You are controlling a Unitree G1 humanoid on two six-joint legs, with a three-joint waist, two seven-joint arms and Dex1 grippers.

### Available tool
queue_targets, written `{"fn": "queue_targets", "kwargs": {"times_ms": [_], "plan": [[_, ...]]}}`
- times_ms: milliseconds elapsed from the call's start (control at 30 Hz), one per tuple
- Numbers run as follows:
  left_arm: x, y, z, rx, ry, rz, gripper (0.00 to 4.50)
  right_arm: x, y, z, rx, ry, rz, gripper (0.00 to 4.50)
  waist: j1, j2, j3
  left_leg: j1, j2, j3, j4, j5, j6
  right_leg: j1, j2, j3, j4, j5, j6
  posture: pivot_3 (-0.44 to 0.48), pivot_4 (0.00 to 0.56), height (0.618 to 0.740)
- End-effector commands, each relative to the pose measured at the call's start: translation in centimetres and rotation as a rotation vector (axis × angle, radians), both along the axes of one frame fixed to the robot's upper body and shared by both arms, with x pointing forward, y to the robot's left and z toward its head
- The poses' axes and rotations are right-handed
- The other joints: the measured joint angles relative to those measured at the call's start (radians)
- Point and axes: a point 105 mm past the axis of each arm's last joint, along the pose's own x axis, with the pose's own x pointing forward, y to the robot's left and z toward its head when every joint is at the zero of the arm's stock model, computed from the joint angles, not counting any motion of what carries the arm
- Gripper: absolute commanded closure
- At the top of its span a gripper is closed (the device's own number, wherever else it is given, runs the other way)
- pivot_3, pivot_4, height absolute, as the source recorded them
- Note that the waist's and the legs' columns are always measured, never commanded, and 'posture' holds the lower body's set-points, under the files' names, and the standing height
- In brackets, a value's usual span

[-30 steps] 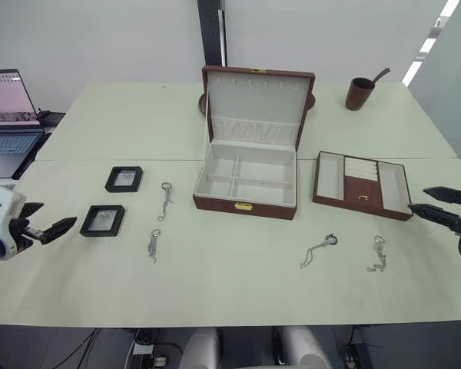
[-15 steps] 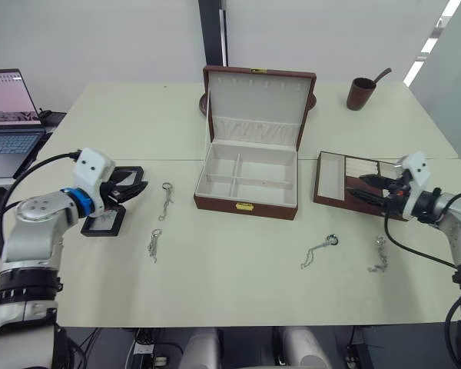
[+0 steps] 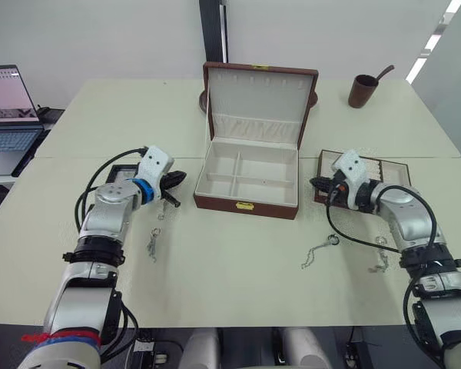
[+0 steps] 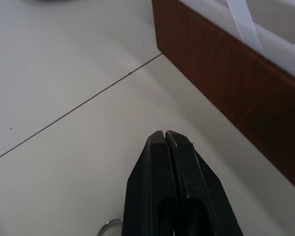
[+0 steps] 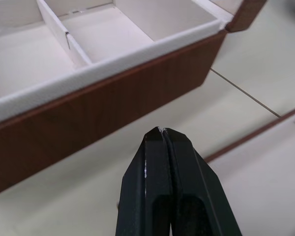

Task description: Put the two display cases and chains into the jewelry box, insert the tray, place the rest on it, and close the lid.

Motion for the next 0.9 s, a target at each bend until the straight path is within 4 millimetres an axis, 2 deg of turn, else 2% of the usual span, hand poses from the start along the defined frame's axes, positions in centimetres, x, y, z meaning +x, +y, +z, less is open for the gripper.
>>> {"fn": "queue_targets", "kwargs": {"times_ms": [33,167,467,900], "plan": [[0.0,-1.3,1.1,-0.003,-0.038,-0.055,4.50,-0.2,1.5,1.1,0.022,-0.031,0.049,4.48,0.000,0.000,0.000,0.000,0.000,0.000,0.000,0.000,0.000,0.000,0.000,0.000,0.000,0.000,0.000,0.000,0.150,0.740],[-0.5,-2.0,0.8,-0.002,-0.019,-0.102,4.50,-0.6,2.2,1.0,0.027,-0.022,0.082,4.48,0.000,0.000,0.000,0.000,-0.001,-0.001,0.000,0.000,0.000,0.000,0.000,0.000,0.002,0.000,0.000,0.000,0.150,0.740],[-4.8,-4.0,-0.5,0.017,0.067,-0.284,4.50,-2.1,3.8,0.5,0.056,0.008,0.170,4.48,-0.011,0.000,0.000,0.001,0.000,-0.001,0.000,0.000,0.000,0.000,0.000,0.001,0.004,0.000,0.000,0.000,0.150,0.740],[-7.4,-3.7,-1.2,0.028,0.123,-0.287,4.50,-3.2,4.7,-0.1,0.064,0.038,0.209,4.48,-0.010,0.000,0.000,0.002,0.000,-0.001,0.000,0.000,0.000,0.000,0.000,0.001,0.005,0.000,0.000,0.000,0.150,0.740]]}}
